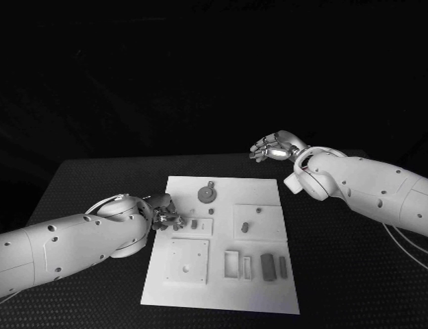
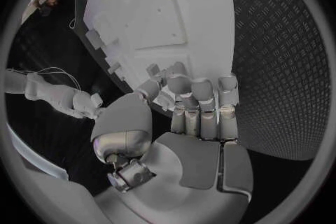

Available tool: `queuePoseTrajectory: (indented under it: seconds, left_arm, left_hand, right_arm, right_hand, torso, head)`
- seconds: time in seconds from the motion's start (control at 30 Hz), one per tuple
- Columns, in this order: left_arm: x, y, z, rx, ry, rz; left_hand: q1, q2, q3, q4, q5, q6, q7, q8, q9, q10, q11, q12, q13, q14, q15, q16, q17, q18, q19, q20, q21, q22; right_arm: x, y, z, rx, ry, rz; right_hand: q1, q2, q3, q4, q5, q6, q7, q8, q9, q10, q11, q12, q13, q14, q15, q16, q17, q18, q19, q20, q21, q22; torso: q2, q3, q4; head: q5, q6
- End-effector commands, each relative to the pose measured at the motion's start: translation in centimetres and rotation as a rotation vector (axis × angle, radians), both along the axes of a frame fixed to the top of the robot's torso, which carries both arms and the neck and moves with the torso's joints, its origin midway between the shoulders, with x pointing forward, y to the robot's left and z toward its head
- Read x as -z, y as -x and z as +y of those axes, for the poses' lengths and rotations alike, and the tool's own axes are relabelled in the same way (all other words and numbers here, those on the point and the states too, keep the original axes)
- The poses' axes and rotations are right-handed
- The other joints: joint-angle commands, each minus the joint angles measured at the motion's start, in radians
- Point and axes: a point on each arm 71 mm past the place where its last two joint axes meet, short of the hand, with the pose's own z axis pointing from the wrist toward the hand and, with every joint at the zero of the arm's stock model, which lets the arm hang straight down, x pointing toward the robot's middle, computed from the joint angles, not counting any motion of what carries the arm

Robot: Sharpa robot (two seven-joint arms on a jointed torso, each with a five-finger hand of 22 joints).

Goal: Assemble the parts on the task board

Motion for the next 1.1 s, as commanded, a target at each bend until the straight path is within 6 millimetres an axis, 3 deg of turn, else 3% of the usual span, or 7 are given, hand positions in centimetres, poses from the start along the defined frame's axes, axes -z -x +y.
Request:
queuePoseTrajectory:
  seconds: [0.03,0.2,0.5,0.53,0.7,0.9,1.1]
  left_arm:
    - [0.29,0.22,-0.36,0.02,-0.015,0.017]
    - [0.29,0.2,-0.43,0.02,-0.015,0.017]
    - [0.3,0.12,-0.58,0.02,-0.014,0.016]
    - [0.31,0.13,-0.6,0.02,-0.014,0.016]
    - [0.31,0.11,-0.58,0.019,-0.013,0.017]
    - [0.33,0.11,-0.45,0.017,-0.016,0.019]
    - [0.34,0.09,-0.3,0.014,-0.017,0.02]
  left_hand:
    - [-0.003,-0.02,0.053,-0.024,-0.021,0.012,-0.001,0.008,-0.003,-0.002,-0.007,0.006,0.0,0.0,-0.008,0.004,-0.001,-0.005,0.009,-0.146,0.006,0.017]
    - [-0.014,-0.064,0.046,0.028,-0.094,0.011,-0.002,0.012,-0.005,-0.003,-0.008,0.009,-0.003,0.0,-0.009,0.006,-0.003,-0.003,0.009,-0.147,0.006,0.017]
    - [-0.02,-0.082,0.039,0.049,-0.101,0.01,-0.002,0.014,-0.006,-0.004,-0.008,0.011,-0.004,-0.001,-0.01,0.007,-0.004,-0.002,0.008,-0.146,0.006,0.017]
    - [-0.033,-0.095,0.031,0.063,-0.103,0.01,-0.001,0.015,-0.006,-0.004,-0.008,0.011,-0.004,-0.001,-0.009,0.008,-0.004,-0.003,0.008,-0.146,0.006,0.016]
    - [-0.04,-0.109,0.029,0.082,-0.104,0.009,-0.002,0.016,-0.007,-0.004,-0.008,0.012,-0.005,-0.001,-0.01,0.008,-0.005,-0.001,0.008,-0.147,0.006,0.016]
    - [-0.021,-0.088,0.035,0.077,-0.101,0.008,-0.003,0.019,-0.006,-0.005,-0.009,0.014,-0.005,-0.002,-0.012,0.01,-0.005,0.001,0.006,-0.148,0.007,0.018]
    - [-0.018,-0.088,0.033,0.073,-0.101,0.008,-0.003,0.02,-0.006,-0.005,-0.009,0.014,-0.005,-0.002,-0.012,0.011,-0.005,0.001,0.006,-0.147,0.008,0.018]
  right_arm:
    - [-0.02,0.05,0.17,-0.018,-0.003,0.0]
    - [-0.02,0.05,0.19,-0.018,-0.003,0.001]
    - [-0.02,0.05,0.16,-0.017,-0.003,0.001]
    - [-0.02,0.05,0.17,-0.018,-0.003,0.001]
    - [-0.02,0.05,0.16,-0.018,-0.003,0.001]
    - [-0.01,0.04,0.15,-0.018,-0.003,0.002]
    - [-0.01,0.04,0.14,-0.019,-0.003,0.002]
  right_hand:
    - [-0.009,0.0,-0.004,0.001,0.006,-0.006,0.004,0.005,-0.001,0.007,0.003,-0.003,-0.001,0.002,0.005,-0.004,-0.001,-0.018,-0.007,0.0,-0.006,0.001]
    - [-0.009,0.0,-0.004,0.001,0.006,-0.006,0.004,0.005,-0.001,0.007,0.002,-0.003,-0.001,0.002,0.005,-0.004,-0.001,-0.018,-0.007,0.0,-0.006,0.001]
    - [-0.009,0.0,-0.004,0.001,0.006,-0.006,0.003,0.005,-0.001,0.007,0.002,-0.003,-0.001,0.002,0.005,-0.004,-0.001,-0.018,-0.007,0.0,-0.006,0.001]
    - [-0.009,0.0,-0.004,0.001,0.006,-0.006,0.003,0.005,-0.001,0.007,0.002,-0.003,-0.001,0.002,0.005,-0.004,-0.001,-0.018,-0.007,0.0,-0.006,0.001]
    - [-0.009,0.001,-0.004,0.001,0.007,-0.006,0.003,0.005,-0.001,0.007,0.002,-0.004,-0.001,0.002,0.005,-0.004,-0.001,-0.018,-0.007,0.0,-0.006,0.001]
    - [-0.009,0.0,-0.004,0.001,0.007,-0.006,0.003,0.005,-0.001,0.007,0.002,-0.004,-0.001,0.002,0.005,-0.004,-0.001,-0.018,-0.007,0.0,-0.006,0.001]
    - [-0.01,0.001,-0.003,0.001,0.007,-0.006,0.003,0.005,-0.001,0.007,0.002,-0.004,-0.001,0.002,0.005,-0.004,-0.001,-0.018,-0.007,0.0,-0.006,0.001]
  torso:
    - [0.0,-0.0004,0.0008]
    - [0.0,-0.0006,0.0007]
    - [0.001,-0.0009,0.0003]
    - [0.001,-0.0009,0.0003]
    - [0.0,-0.0005,0.0003]
    - [0.0,-0.0007,0.0003]
    - [0.0,-0.001,0.0014]
  head:
    - [-0.001,0.0]
    - [-0.001,0.0]
    - [-0.002,0.0]
    - [-0.002,0.0]
    - [-0.003,-0.001]
    - [-0.003,-0.001]
    - [-0.003,-0.001]
